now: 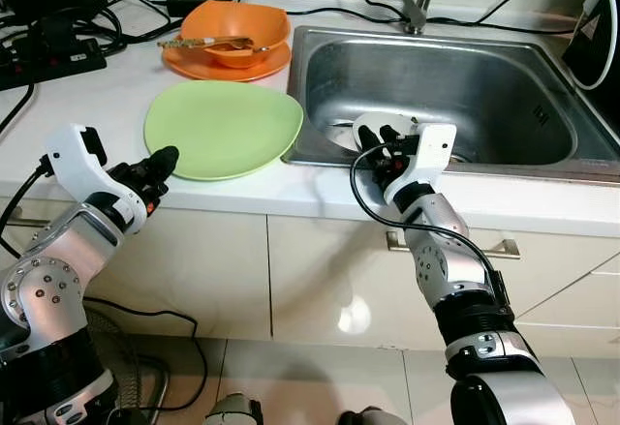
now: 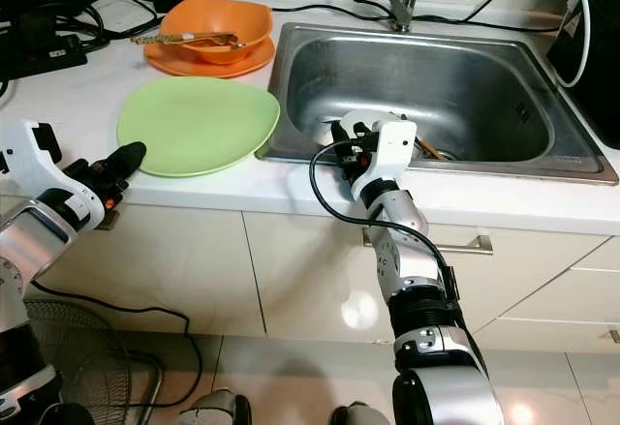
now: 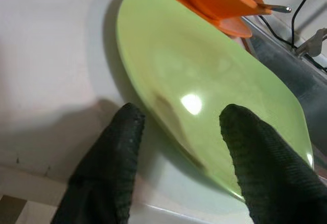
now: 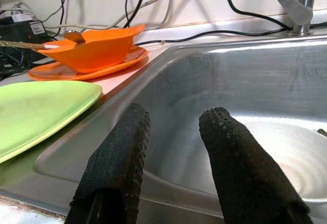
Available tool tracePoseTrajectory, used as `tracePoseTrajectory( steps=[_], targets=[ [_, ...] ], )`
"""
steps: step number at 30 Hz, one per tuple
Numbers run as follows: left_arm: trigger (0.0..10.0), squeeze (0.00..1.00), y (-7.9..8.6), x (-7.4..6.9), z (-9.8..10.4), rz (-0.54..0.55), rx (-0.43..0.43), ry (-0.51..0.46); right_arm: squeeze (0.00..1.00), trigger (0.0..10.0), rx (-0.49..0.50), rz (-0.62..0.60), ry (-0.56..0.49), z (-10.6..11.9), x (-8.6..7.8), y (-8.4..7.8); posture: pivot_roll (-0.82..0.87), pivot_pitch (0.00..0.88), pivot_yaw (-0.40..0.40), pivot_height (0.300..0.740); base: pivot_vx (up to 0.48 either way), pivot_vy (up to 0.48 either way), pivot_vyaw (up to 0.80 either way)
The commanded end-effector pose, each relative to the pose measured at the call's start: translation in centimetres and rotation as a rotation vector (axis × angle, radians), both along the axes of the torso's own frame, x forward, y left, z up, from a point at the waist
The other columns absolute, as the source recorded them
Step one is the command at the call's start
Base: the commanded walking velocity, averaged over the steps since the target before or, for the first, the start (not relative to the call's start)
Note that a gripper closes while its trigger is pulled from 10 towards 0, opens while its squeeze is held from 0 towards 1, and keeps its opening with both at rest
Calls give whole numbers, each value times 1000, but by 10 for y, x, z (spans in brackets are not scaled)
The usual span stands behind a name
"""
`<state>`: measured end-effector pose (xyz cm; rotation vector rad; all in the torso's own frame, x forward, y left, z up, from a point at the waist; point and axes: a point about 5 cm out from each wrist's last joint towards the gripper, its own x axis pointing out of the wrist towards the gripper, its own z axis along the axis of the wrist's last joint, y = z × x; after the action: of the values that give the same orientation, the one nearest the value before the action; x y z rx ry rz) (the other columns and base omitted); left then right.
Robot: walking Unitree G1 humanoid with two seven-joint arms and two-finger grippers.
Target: Kitchen organization
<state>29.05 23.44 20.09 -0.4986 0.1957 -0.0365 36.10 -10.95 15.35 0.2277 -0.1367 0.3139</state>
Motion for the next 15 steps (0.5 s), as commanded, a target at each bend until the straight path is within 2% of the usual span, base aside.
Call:
tracePoseTrajectory(
  steps=[1,15],
  targets=[
    [10000,1000,-3,0,8,-7,16,-20,0,10000,-3,-8,16,-2,0,-2,103,98,-29,718,0,0,0],
    [10000,1000,-5,1,6,8,-2,41,0,10000,-4,-7,26,-4,-1,-1,106,104,-27,718,0,0,0]
  ],
)
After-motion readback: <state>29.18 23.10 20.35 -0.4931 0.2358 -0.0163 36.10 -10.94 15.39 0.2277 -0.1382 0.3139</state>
